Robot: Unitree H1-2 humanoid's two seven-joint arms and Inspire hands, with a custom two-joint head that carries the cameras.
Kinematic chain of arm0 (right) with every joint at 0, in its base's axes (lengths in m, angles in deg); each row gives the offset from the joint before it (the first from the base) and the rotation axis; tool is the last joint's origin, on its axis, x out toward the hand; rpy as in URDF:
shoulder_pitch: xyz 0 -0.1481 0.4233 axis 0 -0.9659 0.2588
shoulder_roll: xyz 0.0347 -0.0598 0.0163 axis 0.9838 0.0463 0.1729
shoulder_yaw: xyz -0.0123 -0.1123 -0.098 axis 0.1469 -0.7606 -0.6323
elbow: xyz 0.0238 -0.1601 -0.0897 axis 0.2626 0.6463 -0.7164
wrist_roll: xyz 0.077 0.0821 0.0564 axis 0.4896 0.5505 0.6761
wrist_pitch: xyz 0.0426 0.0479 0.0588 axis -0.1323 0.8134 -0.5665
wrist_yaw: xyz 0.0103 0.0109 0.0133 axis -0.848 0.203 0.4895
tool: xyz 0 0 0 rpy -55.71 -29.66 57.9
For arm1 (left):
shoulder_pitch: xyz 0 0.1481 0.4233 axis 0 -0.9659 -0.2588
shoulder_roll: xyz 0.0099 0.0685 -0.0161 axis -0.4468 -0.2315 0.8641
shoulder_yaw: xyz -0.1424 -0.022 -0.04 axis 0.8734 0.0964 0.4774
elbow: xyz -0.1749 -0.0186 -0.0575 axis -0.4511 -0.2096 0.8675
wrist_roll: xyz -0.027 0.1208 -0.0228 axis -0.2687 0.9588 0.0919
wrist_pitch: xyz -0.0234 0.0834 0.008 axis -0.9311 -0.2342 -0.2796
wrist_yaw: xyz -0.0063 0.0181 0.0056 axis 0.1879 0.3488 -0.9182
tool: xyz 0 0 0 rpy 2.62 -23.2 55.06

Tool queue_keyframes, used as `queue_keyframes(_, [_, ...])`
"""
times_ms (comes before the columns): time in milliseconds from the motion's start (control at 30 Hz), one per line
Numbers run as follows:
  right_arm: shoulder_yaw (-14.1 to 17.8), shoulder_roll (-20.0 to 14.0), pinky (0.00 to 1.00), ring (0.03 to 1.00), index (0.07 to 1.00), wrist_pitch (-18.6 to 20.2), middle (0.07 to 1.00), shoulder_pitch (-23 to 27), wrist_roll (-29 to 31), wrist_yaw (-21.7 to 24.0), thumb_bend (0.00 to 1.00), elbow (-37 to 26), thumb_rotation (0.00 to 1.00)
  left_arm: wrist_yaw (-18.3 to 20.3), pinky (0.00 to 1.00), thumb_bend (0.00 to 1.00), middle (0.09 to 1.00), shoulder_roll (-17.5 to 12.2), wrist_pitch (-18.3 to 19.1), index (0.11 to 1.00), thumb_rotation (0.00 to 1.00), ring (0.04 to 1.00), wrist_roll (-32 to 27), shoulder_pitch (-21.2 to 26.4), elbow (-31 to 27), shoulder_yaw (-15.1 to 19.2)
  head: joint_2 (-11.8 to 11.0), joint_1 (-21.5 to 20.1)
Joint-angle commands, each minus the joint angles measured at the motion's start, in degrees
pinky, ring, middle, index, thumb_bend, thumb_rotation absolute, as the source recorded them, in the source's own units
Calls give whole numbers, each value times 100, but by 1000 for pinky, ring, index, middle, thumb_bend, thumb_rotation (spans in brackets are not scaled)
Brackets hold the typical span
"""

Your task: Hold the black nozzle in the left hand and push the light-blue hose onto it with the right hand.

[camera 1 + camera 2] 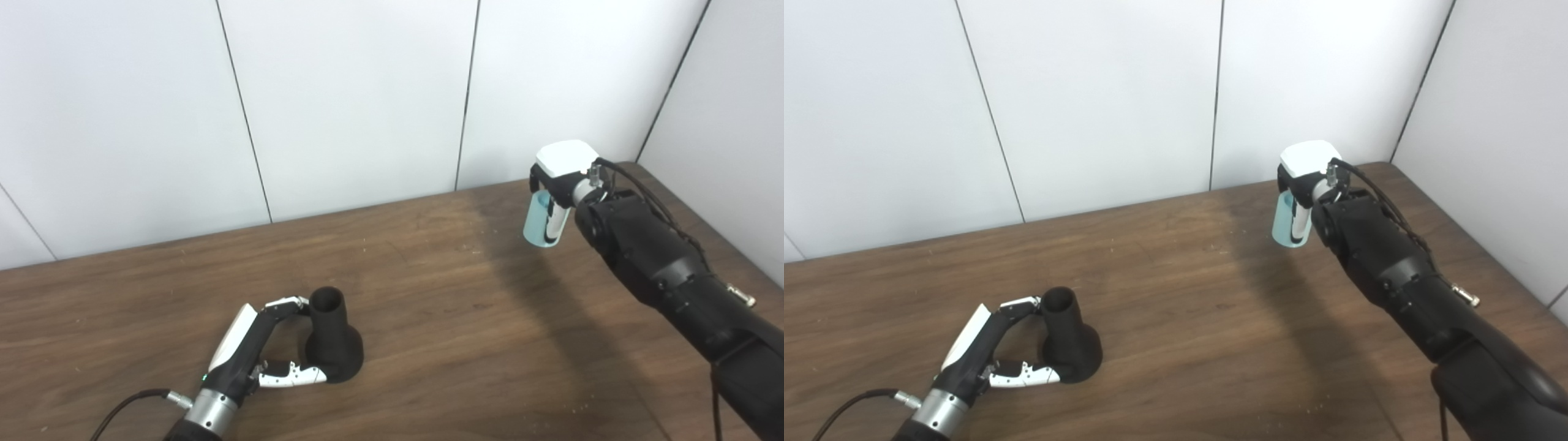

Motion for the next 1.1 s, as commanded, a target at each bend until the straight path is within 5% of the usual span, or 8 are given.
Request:
queue_keyframes(0, [120,-233,144,400,591,-78,502,351,57,-184,535,-67,0,447,905,514,594,-161,437,481,77,724,290,-228,214,-186,5,-2])
queue_keyframes(133, [115,-235,150,407,494,-92,495,348,106,-192,521,-36,0,448,904,514,595,-160,440,481,76,724,294,-220,217,-182,7,3])
queue_keyframes(1067, [158,-251,131,407,485,-135,492,366,331,51,522,-384,0,449,901,514,597,-108,539,481,76,718,268,-271,139,-195,49,31])
